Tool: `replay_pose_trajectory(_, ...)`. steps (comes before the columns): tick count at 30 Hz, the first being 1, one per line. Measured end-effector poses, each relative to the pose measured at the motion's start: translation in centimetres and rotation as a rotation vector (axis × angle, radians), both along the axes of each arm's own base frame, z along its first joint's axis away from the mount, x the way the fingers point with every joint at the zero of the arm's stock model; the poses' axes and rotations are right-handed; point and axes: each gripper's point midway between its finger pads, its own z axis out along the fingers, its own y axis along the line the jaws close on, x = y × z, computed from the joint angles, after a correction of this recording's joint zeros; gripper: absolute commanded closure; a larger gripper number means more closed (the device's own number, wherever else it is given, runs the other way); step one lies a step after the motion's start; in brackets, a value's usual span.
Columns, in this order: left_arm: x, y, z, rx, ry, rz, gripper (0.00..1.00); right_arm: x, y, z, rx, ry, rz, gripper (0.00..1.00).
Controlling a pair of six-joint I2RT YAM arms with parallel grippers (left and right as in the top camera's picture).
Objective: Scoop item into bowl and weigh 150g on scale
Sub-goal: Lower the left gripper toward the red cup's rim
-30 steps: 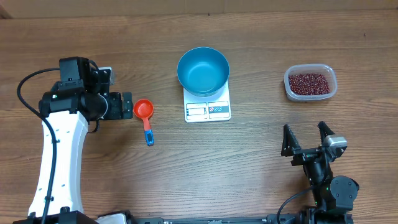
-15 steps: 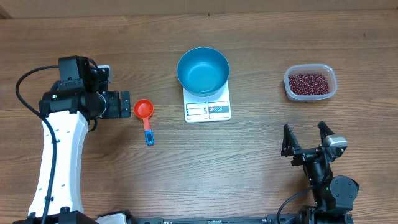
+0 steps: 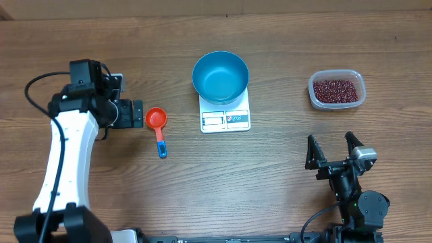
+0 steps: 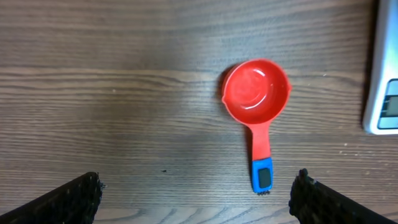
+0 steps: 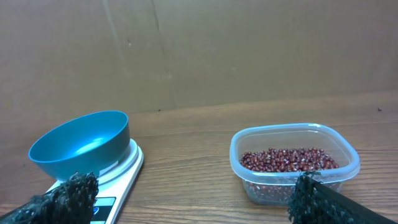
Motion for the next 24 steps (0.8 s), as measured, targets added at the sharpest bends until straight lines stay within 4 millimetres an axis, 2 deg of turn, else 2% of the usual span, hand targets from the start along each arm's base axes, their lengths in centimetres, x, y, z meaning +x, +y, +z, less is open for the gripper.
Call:
replay_pose_trajectory(5,0.0,-0.1,-1.4,-0.010,0.043,-0.001,0.00,0.0,0.0,0.0,0.000,0.000,0.000,0.00)
replay_pose_trajectory(19,0.2,-0.9,-1.6,-0.028,0.043,-0.020,0.01,0.0,0.0,0.0,0.000,0.000,0.000,0.00)
replay_pose_trajectory(24,0.0,-1.2,-2.4,-0.037,0.049,-0.028,0.01,0.0,0.0,0.0,-0.001,0.000,0.000,0.00)
